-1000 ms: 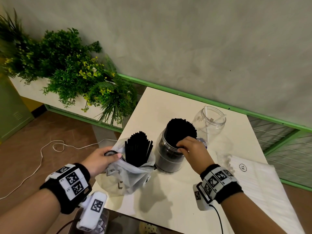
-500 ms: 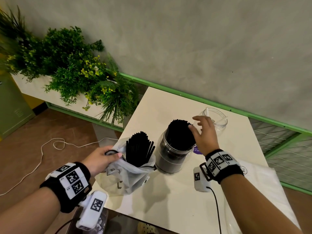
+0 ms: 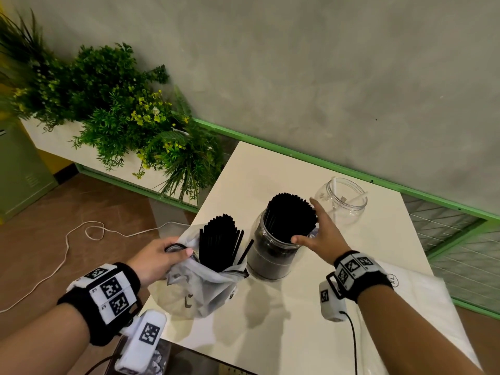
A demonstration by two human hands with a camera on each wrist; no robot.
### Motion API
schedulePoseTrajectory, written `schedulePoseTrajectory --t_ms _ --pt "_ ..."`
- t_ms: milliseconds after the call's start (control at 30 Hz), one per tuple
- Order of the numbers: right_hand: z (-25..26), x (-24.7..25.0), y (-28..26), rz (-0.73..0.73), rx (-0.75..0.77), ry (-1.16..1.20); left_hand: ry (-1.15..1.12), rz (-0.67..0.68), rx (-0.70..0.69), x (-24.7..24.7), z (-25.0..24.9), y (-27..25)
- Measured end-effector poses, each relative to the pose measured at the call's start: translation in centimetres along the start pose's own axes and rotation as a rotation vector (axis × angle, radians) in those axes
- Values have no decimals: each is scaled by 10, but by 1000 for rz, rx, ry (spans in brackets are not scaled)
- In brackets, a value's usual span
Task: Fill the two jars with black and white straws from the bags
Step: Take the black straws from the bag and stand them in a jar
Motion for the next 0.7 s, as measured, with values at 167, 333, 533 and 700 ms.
schedulePoseTrajectory --t_ms 167,333,533,700 --pt "10 -2 17 122 45 -57 -18 -3 6 1 2 1" --pt "26 -4 18 -12 171 -150 -36 -23 11 -1 0 2" --pt "41 1 28 -123 259 -184 -8 -32 -27 -2 -2 3" --pt "33 7 34 -227 168 -72 -18 -41 -30 -1 -3 4"
Point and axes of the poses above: each hand's wrist, its own y-axis towards the middle knuckle, its own x-axis out of the back of the hand, z = x × y, the point moved 5 cm from there along y, towards the middle knuckle, and after that the axes turned 12 degrees about -z, right-handed, at the moved point
